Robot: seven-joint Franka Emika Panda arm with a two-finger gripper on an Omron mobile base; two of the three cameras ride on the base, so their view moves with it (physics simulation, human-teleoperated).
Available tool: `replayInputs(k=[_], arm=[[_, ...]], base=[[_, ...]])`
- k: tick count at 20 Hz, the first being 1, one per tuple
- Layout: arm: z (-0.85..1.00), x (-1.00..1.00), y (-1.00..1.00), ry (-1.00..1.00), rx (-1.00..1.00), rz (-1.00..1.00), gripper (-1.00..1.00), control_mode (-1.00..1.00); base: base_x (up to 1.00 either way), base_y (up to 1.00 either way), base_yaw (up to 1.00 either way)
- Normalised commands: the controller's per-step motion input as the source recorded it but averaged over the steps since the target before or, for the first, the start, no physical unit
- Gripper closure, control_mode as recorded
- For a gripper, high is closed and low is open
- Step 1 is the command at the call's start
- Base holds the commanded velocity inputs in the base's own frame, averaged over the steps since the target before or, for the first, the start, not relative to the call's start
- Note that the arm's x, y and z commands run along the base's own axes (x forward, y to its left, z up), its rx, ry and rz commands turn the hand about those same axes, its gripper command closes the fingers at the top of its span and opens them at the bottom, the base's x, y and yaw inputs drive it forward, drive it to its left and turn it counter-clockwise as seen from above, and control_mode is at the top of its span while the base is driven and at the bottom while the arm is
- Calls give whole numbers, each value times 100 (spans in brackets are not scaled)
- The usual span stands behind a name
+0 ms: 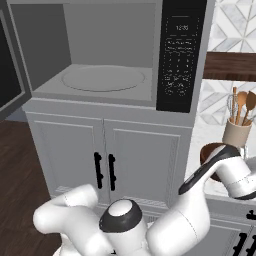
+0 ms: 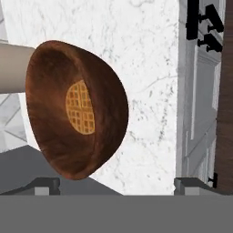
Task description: Open the microwave, place the bowl with waffle inside the microwave, then close the microwave door and turn it on.
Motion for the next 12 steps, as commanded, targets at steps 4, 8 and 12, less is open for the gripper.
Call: replayInputs(k=[4, 8, 12], arm=[[-12, 29, -21, 0, 0, -4, -100, -100], [-6, 25, -2, 7, 0, 0, -100, -100], [-18, 25, -11, 15, 0, 3, -100, -100]], base=[[0, 0, 0], [0, 0, 0], [0, 0, 0]])
